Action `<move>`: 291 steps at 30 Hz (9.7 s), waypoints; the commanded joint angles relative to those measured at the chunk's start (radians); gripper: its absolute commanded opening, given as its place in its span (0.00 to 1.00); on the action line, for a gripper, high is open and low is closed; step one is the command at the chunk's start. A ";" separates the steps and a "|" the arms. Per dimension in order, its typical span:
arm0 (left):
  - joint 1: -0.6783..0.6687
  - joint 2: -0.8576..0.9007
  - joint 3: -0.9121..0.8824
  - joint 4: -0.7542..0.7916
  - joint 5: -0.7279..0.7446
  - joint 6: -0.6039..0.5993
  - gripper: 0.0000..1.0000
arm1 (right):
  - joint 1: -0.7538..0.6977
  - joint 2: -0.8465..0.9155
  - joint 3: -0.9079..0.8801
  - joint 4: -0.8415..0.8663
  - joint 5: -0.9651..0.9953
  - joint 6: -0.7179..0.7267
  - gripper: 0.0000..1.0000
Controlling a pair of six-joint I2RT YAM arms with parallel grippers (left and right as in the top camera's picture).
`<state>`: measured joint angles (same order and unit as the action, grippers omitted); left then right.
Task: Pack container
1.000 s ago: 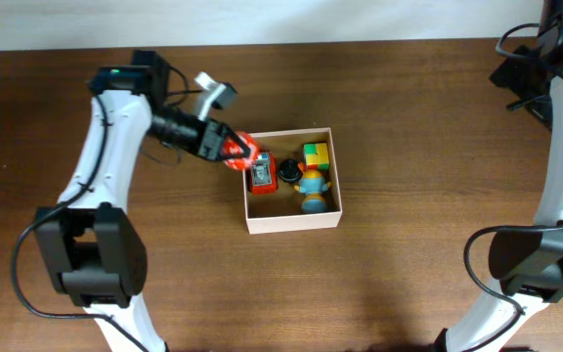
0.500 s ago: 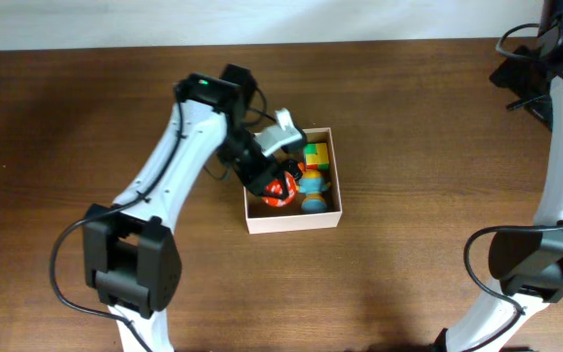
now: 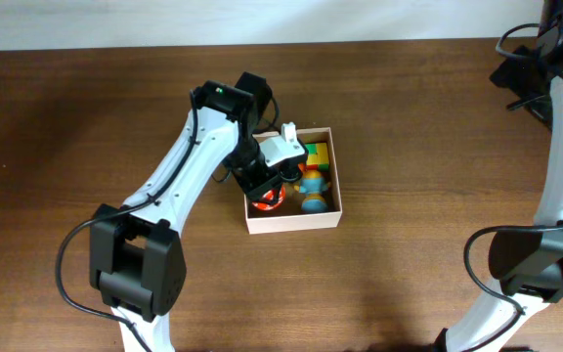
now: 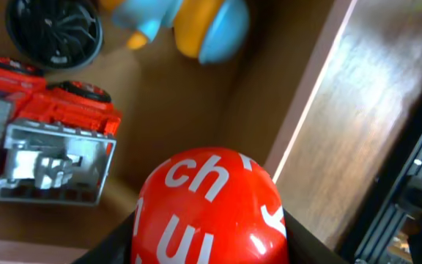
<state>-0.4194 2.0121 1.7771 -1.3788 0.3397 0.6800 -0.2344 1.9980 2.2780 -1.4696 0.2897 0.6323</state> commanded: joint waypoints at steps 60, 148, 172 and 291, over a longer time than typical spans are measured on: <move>0.277 -0.253 0.102 0.172 -0.539 -0.700 0.98 | -0.002 -0.011 0.019 0.000 0.006 0.012 0.99; 0.445 -1.848 -1.741 1.546 -0.380 -0.661 0.99 | -0.002 -0.011 0.018 0.000 0.006 0.012 0.99; 0.411 -2.007 -1.768 1.299 -0.386 -0.528 0.99 | -0.002 -0.011 0.018 -0.001 0.006 0.012 0.99; 0.411 -2.007 -1.768 1.299 -0.380 -0.528 0.99 | 0.259 -1.995 -2.272 1.452 -0.347 -0.625 0.99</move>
<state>-0.0048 0.0147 0.0139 -0.0795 -0.0513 0.1387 0.0322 0.0154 0.0124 -0.0040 0.0086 0.1173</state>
